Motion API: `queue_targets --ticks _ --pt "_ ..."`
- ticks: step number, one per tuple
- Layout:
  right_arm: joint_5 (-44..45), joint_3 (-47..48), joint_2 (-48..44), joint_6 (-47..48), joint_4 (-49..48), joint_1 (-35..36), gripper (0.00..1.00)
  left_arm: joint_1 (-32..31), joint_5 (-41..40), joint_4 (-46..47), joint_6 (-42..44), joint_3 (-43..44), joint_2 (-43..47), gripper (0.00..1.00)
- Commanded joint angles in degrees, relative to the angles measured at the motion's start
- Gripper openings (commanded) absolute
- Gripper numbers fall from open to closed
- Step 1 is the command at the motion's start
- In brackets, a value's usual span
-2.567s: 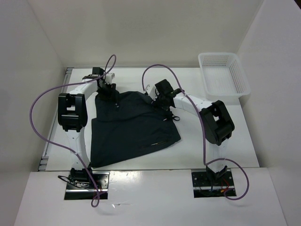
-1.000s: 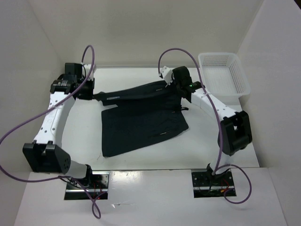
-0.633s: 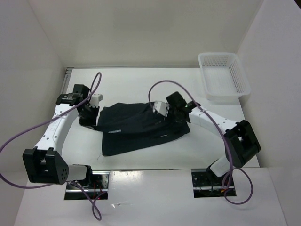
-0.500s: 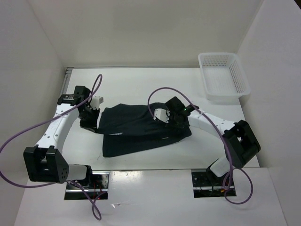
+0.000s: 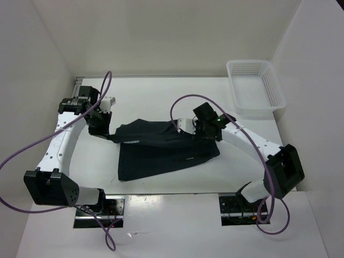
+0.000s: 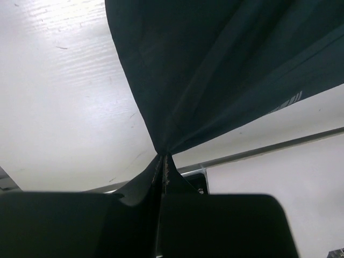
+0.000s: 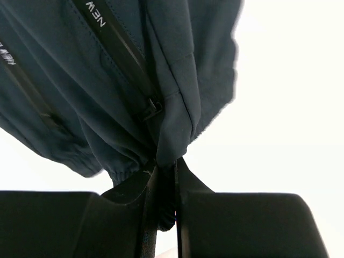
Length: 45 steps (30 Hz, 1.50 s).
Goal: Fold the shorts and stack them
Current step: Fold the shorts
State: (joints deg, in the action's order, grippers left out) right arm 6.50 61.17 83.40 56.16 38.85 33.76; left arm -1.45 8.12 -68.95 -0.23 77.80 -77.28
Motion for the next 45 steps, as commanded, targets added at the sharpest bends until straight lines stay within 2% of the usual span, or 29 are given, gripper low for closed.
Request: queue_targets --ticks 1,6,8,12,15,16,18,20,23,26,28,29,33,38,41,45 --pt "-2.5 2.8 -7.4 3.0 2.8 -2.6 0.00 -0.6 1.7 -3.8 0.2 0.6 -0.7 0.00" --pt "-5.1 -3.3 -10.6 0.8 -0.3 -2.1 0.05 -1.2 0.2 1.5 0.2 -6.2 0.8 0.00" --pt "-5.1 -2.5 -7.5 -3.4 -1.0 -2.1 0.05 -1.2 0.2 2.8 0.2 -7.0 -0.4 0.00" --pt "-11.1 0.3 -5.7 -5.8 3.5 -4.0 0.06 -1.2 0.9 3.4 0.2 -7.6 -1.6 0.00" --pt "-12.2 -1.7 -7.2 -3.8 6.7 -4.1 0.25 -1.2 0.1 3.9 0.2 -9.2 -1.0 0.00" --pt "-12.2 -2.3 -7.2 -3.8 7.5 -4.1 0.39 -1.9 -0.6 4.5 0.2 -10.4 -0.5 0.00" --pt "-13.0 -3.1 -6.1 -3.8 9.7 -4.1 0.57 -1.9 -0.6 5.0 0.2 -11.2 -0.5 0.00" --pt "-15.3 -1.6 -5.0 -6.7 10.8 -4.1 0.71 -2.5 0.0 5.1 0.2 -11.7 -0.5 0.00" --pt "-21.0 3.8 -3.5 -12.1 13.5 -6.3 0.80 -3.1 0.0 5.7 0.2 -12.2 -1.0 0.00" --pt "-29.0 10.3 -0.3 -16.5 16.3 -14.2 0.80 -3.6 0.0 6.2 0.2 -12.8 -1.7 0.00" --pt "-30.0 11.9 2.1 -16.5 19.7 -16.8 0.80 -3.6 0.5 6.8 0.2 -12.8 -2.2 0.00" --pt "-28.8 10.9 2.7 -15.5 20.5 -16.8 0.77 -3.6 0.5 6.8 0.2 -12.8 -2.2 0.00" --pt "-24.6 5.3 1.3 -13.8 19.2 -13.2 0.75 -3.6 0.0 7.3 0.2 -13.3 -2.8 0.00" --pt "-25.2 6.8 5.9 -14.3 14.6 -13.2 0.72 -3.6 0.0 7.9 0.2 -13.3 -3.8 0.00" --pt "-26.5 8.6 10.0 -15.0 12.6 -13.2 0.66 -3.6 -0.6 7.9 0.2 -12.7 -3.8 0.00" --pt "-22.2 8.6 13.2 -15.8 9.5 -12.6 0.38 -3.6 -1.1 7.9 0.2 -12.7 -3.8 0.00"
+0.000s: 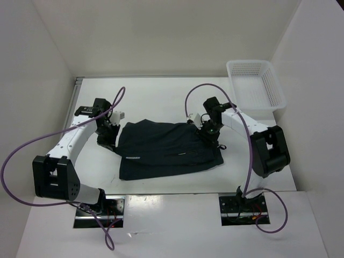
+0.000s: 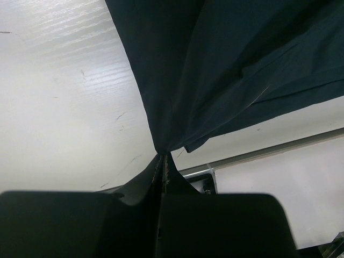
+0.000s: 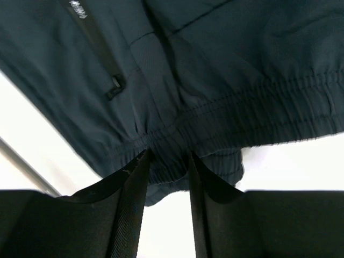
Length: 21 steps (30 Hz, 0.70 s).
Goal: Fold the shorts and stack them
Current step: Fold the shorts
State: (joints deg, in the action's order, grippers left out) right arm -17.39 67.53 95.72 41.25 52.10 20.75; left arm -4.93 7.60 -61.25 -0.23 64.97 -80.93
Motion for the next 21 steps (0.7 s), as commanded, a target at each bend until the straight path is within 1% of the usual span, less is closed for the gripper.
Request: queue_targets --ticks 1,3,6,8,9,10,13,14,15,18,19,20,21 --pt "1.7 2.9 1.5 -0.4 -3.8 0.4 0.38 -0.2 -0.6 0.2 0.2 0.2 -0.2 0.00" --pt "0.3 3.4 1.5 0.1 -2.7 0.4 0.38 -0.2 -0.6 -0.4 0.2 0.2 -0.2 0.00" --pt "-0.5 2.9 1.5 3.0 0.2 1.9 0.41 -0.2 -0.6 -0.4 0.2 0.2 -0.7 0.00" --pt "-1.9 2.3 1.5 5.3 2.6 2.6 0.41 -0.2 -0.6 -0.4 0.2 0.2 -0.7 0.00" --pt "-1.9 1.6 1.5 5.8 3.2 3.3 0.38 -0.2 -0.6 -0.4 0.2 0.2 -1.2 0.00" --pt "-1.9 1.6 1.5 5.9 3.2 4.1 0.28 -0.2 -0.6 -0.4 0.2 0.2 -1.3 0.00" --pt "-1.4 0.9 1.5 5.9 3.2 4.8 0.12 -0.2 -0.6 -0.4 0.2 0.7 -1.9 0.00" --pt "-1.4 0.9 1.5 5.9 3.2 4.8 0.05 -0.2 -0.6 -0.4 0.2 0.7 -2.4 0.00" --pt "-0.8 1.5 1.5 5.9 2.2 4.8 0.01 -0.2 -0.6 0.3 0.2 1.3 -3.1 0.00" --pt "1.4 4.9 2.0 1.9 -2.2 4.1 0.01 -0.2 -0.6 1.0 0.2 6.3 -5.9 0.00" --pt "2.0 8.5 2.9 0.2 -4.0 2.3 0.01 -0.2 -0.6 1.8 0.2 8.9 -7.0 0.00" --pt "4.7 10.7 4.0 -4.6 -6.4 1.1 0.01 -0.2 -0.6 3.0 0.2 12.3 -9.9 0.00" --pt "6.3 13.0 4.7 -7.0 -11.3 -0.2 0.01 -0.2 -0.6 3.6 0.2 20.4 -11.7 0.00"
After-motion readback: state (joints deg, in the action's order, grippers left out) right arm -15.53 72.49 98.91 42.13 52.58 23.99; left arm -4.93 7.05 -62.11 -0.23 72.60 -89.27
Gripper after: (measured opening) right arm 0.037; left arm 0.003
